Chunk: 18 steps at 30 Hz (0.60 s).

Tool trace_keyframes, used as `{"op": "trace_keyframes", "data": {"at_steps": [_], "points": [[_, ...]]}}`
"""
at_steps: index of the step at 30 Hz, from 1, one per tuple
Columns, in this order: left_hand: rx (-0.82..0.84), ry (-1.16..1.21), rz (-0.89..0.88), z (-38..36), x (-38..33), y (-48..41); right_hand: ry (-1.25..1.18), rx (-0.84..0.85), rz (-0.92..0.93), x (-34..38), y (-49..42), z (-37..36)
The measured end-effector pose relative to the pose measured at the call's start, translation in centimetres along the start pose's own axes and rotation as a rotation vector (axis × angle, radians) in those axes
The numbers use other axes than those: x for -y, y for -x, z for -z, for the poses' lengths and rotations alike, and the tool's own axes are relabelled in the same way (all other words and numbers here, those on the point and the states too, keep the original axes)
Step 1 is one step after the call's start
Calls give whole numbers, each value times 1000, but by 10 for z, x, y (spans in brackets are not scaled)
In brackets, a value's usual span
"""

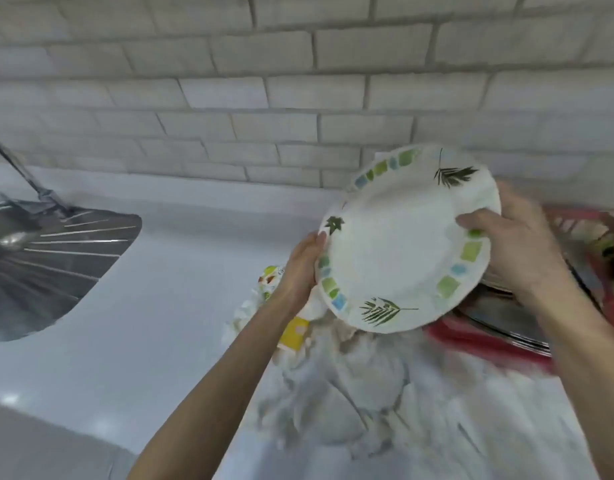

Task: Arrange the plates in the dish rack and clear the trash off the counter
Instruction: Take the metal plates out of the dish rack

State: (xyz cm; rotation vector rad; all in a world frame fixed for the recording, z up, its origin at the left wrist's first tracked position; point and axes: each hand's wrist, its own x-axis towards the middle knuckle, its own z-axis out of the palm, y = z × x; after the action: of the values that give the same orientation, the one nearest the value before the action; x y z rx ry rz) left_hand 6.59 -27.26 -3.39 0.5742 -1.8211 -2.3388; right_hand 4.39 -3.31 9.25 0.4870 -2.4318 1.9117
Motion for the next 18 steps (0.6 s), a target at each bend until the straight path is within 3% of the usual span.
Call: {"op": "trace_keyframes", "data": {"at_steps": [4,10,15,18], "points": [[-146,-79,26,128,4,30,-168,87,-205,-43,52,-120],[-266,-349,72,297,18,86,-289,448,-575,-88,137,-254],[-313,-531,95,361,41,116,-237,656,-815,-109,186,-308],[-323,-704,62,378,55,123,-188,672,-874,-115,193,-327]]}}
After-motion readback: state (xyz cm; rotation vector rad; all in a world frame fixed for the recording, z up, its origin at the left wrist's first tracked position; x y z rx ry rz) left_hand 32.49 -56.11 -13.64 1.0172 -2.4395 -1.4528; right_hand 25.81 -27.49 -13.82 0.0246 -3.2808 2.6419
